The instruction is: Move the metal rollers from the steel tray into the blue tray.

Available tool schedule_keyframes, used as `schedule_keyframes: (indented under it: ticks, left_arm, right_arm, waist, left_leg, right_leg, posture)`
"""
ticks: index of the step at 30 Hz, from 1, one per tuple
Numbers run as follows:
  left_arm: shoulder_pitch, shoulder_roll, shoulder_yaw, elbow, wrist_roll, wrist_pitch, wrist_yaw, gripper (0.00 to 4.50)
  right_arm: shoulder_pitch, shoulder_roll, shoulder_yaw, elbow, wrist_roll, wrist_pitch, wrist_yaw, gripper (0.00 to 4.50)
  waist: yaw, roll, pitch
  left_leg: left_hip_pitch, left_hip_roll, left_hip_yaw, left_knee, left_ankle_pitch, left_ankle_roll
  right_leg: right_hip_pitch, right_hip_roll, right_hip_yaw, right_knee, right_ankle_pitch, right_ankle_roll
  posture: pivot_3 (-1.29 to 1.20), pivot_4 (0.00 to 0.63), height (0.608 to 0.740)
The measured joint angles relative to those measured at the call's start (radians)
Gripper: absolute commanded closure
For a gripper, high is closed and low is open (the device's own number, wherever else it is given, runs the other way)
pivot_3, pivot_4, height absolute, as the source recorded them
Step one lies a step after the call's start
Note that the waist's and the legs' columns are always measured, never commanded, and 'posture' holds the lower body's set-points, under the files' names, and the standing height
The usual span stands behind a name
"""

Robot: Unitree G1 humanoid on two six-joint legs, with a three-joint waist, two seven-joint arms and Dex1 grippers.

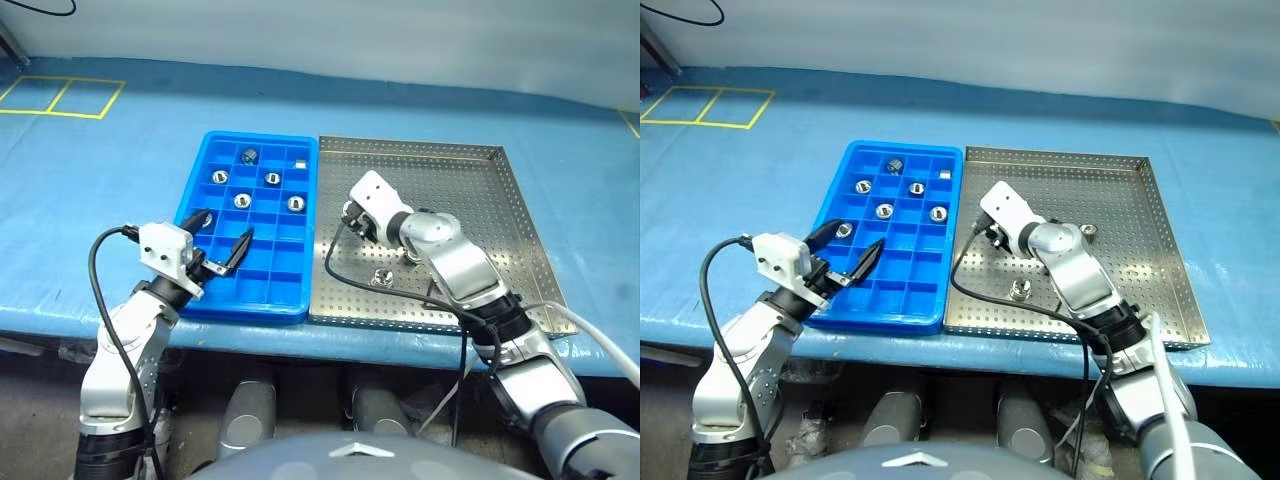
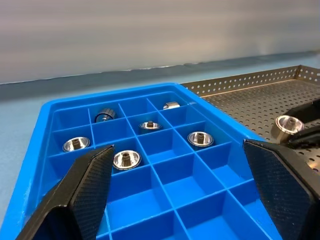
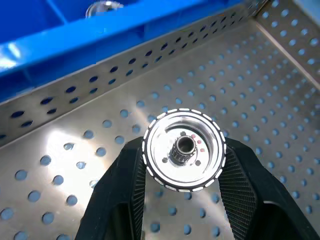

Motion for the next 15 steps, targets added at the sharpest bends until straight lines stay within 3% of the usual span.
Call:
schedule_keyframes:
  ticks: [8, 15]
  left_arm:
    - [0.059, 0.0, 0.011, -0.051, -0.007, 0.0, 0.027, 0.0]
    - [0.145, -0.005, 0.049, -0.102, -0.009, 0.0, 0.06, 0.0]
  right_arm:
    - [-0.103, 0.215, 0.002, 0.051, -0.005, -0.046, -0.066, 2.78]
    - [-0.131, 0.328, 0.003, 0.223, 0.0, -0.125, -0.072, 2.78]
  waist:
    - [0.014, 0.0, 0.0]
    - [0.039, 0.001, 0.0]
  left_leg:
    - [0.0, -0.001, 0.0, -0.001, 0.0, 0.0]
    - [0.0, -0.001, -0.001, -0.002, 0.0, 0.0]
  right_leg:
    - [0.0, 0.0, 0.0, 0.0, 0.002, -0.004]
    - [0.0, -0.001, -0.001, -0.001, 0.001, -0.005]
  posture:
    - [0.27, 0.15, 0.74]
    - [0.33, 0.15, 0.74]
